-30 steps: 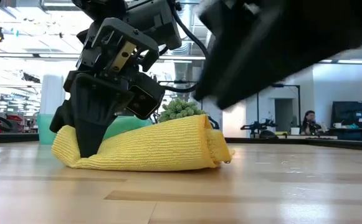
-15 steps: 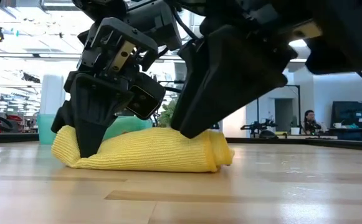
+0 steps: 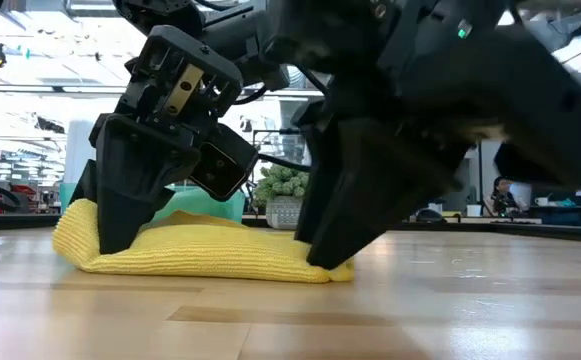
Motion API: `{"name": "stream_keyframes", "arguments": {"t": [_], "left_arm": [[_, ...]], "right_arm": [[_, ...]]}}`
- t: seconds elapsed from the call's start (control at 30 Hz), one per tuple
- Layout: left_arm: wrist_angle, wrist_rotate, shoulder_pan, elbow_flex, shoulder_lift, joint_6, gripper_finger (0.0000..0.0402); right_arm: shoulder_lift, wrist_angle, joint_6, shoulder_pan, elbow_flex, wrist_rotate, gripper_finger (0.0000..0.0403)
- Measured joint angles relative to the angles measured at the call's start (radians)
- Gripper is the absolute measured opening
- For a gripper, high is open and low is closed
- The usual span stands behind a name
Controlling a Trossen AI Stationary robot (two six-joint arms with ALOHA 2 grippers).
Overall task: Roll microfiber towels into tight, uniform cylinder then place into a basket
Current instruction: Roll the yellow towel
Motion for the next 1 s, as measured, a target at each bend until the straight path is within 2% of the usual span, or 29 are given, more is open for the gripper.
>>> {"name": "stream_keyframes", "arguments": {"t": [0.2,0.3,0.43,0.77,0.9,1.0], "left_arm": [[0.001,-0.002,0.0,0.0,0.0,0.004,0.0013],[0.002,-0.009,0.0,0.0,-0.001,0.006,0.0026],[0.005,-0.014,0.0,0.001,-0.002,0.057,0.0062],[0.005,-0.031,-0.008,0.005,-0.006,0.177,0.0183],[0.002,-0.007,-0.007,0.004,-0.011,0.241,0.0202],[-0.004,-0.074,-0.02,0.002,-0.037,0.28,0.0201]], "right_arm": [[0.004,-0.011,0.034,-0.007,0.0,-0.002,0.0136],[0.005,-0.016,0.042,-0.01,0.0,-0.006,0.0132],[0.006,-0.025,0.043,-0.011,-0.001,-0.006,0.0128],[0.007,-0.019,0.043,-0.011,-0.003,-0.004,0.0127],[0.007,-0.017,0.043,-0.011,-0.003,-0.005,0.0127],[0.008,-0.014,0.043,-0.011,-0.003,-0.005,0.0127]]}}
